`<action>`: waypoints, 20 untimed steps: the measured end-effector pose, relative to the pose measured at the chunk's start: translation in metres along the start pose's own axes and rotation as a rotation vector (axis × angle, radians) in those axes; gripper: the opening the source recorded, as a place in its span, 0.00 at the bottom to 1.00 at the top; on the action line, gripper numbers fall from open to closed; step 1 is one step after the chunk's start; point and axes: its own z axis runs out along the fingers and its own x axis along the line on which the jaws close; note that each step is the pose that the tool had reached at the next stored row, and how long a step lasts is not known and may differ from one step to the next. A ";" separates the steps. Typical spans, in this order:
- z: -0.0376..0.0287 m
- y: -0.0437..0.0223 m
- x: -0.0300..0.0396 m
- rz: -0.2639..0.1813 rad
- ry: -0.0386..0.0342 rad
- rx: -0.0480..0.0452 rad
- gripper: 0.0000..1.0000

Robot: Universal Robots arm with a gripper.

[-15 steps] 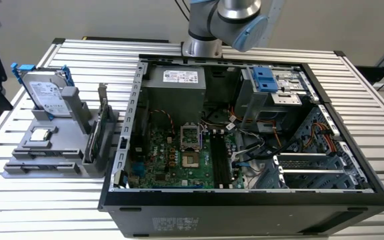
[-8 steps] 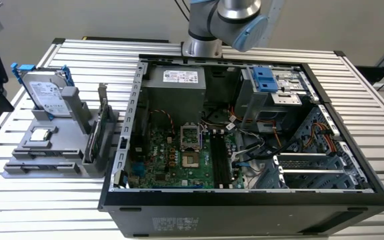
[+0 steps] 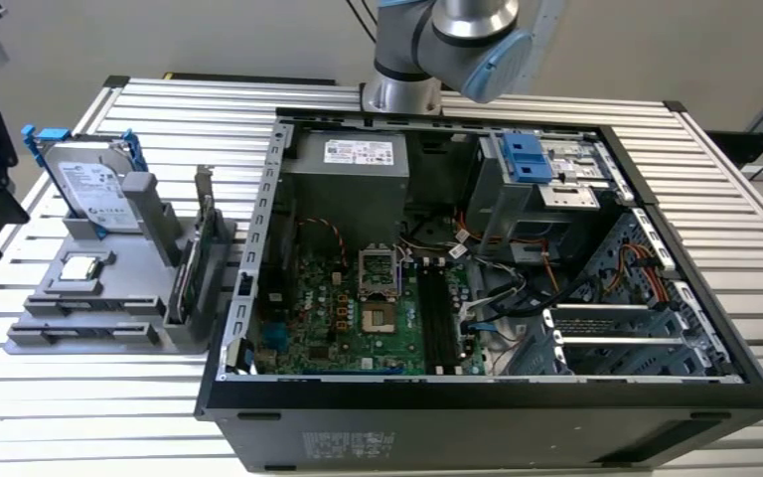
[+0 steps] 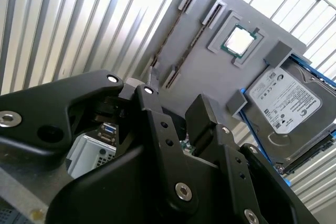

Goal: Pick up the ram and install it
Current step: 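Pick up the ram and move it above insertion slot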

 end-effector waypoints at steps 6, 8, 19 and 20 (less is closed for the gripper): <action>0.0022 -0.0001 0.0000 0.000 0.0000 0.0000 1.00; 0.0030 -0.0002 0.0000 0.000 0.0000 0.0000 1.00; 0.0075 -0.0004 0.0001 0.000 0.0000 0.0001 1.00; 0.0079 -0.0004 0.0001 0.000 0.0000 0.0001 1.00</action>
